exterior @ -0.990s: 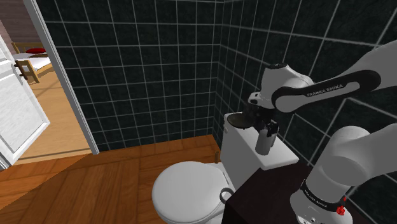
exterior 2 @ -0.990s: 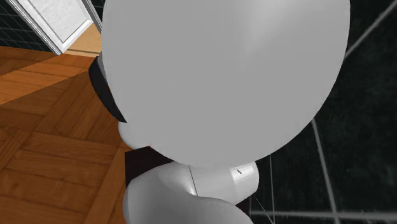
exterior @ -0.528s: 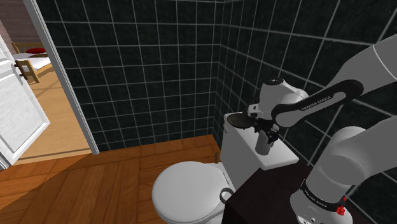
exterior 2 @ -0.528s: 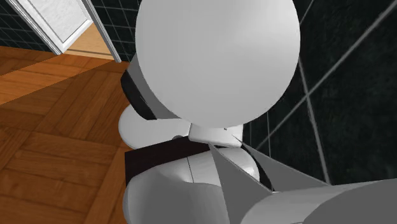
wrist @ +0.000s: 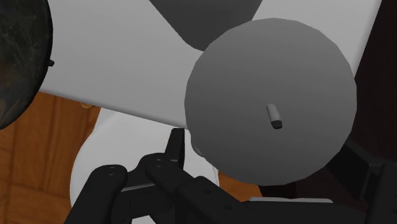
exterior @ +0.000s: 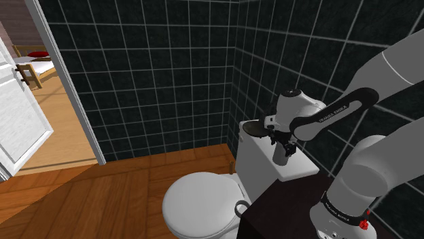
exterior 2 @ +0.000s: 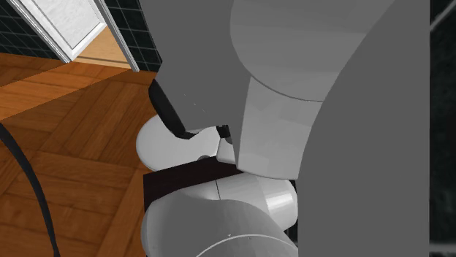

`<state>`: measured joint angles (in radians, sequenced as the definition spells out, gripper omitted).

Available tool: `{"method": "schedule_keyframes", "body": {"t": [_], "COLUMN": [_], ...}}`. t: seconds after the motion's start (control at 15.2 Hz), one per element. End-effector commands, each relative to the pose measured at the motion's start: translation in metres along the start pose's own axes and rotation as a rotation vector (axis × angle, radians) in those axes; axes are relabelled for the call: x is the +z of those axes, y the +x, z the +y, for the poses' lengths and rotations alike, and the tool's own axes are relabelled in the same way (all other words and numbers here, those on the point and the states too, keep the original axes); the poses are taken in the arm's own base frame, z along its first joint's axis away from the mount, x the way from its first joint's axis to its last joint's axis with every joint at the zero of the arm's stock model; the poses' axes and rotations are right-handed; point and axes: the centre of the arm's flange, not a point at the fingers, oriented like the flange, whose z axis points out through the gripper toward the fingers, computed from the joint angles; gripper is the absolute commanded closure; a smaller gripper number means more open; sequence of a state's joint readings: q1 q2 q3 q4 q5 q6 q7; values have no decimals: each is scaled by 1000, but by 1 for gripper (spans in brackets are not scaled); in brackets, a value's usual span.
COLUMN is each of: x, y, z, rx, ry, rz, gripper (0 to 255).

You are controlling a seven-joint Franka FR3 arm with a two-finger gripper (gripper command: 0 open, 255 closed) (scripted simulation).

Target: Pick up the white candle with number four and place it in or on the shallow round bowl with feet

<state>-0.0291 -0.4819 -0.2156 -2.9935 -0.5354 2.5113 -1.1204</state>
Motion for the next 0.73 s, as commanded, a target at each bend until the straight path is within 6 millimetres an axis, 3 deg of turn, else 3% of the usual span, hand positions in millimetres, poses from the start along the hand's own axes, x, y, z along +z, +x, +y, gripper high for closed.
{"method": "schedule_keyframes", "body": {"t": [0.0, 0.13, 0.2, 0.66], "x": [0, 0, 0, 0], "y": [0, 0, 0, 0], "z": [0, 0, 0, 0], "rx": [0, 0, 0, 0], "ry": [0, 0, 0, 0], "rz": [0, 0, 0, 0], "gripper": [0, 0, 255, 255]}}
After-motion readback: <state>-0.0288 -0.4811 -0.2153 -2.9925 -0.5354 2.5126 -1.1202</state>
